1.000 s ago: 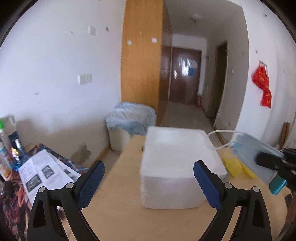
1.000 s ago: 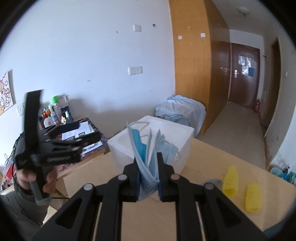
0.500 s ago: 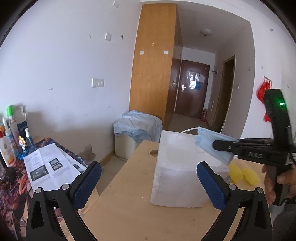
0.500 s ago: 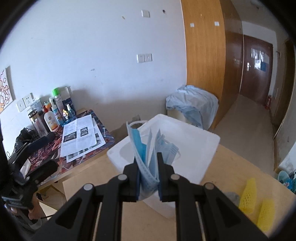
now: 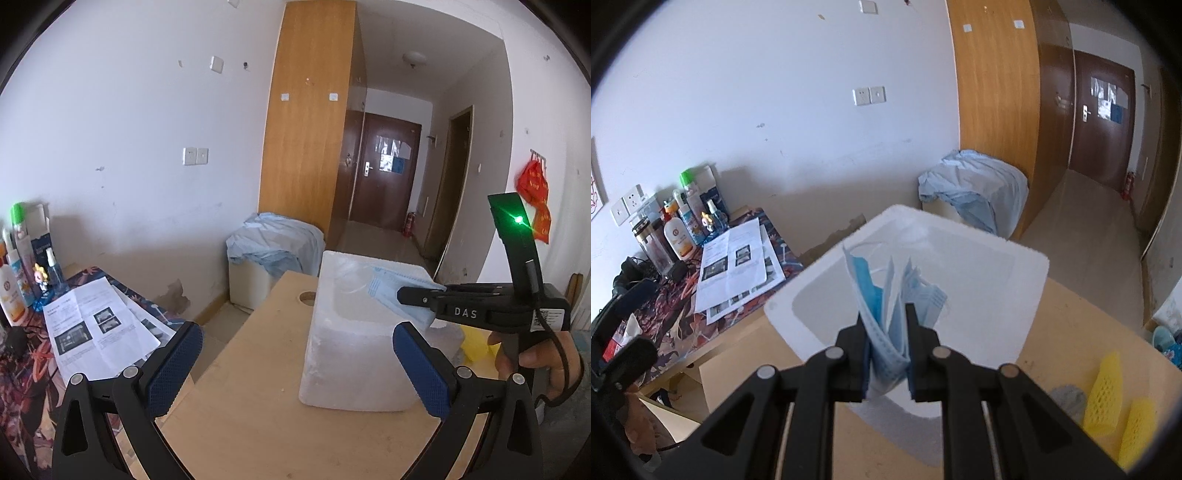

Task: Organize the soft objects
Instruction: 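Lower the blue mask into the foam box and open the right tool, then withdraw both tools from the box back over the table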

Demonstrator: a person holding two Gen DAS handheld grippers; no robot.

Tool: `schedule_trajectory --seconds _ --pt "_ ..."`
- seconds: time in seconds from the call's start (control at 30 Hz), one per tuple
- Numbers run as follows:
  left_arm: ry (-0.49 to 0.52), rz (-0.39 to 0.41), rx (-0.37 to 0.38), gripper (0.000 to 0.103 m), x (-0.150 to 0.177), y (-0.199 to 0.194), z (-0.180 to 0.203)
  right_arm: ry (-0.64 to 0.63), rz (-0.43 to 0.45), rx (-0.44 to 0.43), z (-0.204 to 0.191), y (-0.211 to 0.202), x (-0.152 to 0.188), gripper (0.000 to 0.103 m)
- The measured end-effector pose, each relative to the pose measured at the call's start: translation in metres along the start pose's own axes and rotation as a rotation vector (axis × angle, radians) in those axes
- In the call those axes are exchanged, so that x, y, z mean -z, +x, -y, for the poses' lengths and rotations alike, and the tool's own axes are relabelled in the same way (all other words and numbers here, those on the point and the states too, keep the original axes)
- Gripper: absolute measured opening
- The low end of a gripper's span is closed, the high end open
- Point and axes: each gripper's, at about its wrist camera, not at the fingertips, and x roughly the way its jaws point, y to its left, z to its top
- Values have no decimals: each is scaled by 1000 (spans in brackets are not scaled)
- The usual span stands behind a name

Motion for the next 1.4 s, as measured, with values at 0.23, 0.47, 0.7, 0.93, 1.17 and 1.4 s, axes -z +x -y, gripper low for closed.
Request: schedule_trajectory --seconds 0.23,0.47,0.7,0.93,1.17,1.4 --pt "-10 -19 16 103 0 5 1 8 47 22 2 -11 -1 58" --pt "-13 -28 20 103 2 8 3 43 67 28 9 -23 4 73" --pt "0 -51 75 103 7 13 18 61 95 49 13 -62 27 74" --pt "34 -72 155 103 16 10 42 100 134 92 15 -104 56 75" --pt "69 -92 239 103 26 0 69 150 145 173 21 -137 90 76" --pt "125 -108 337 103 44 -17 106 204 144 277 21 -176 126 76"
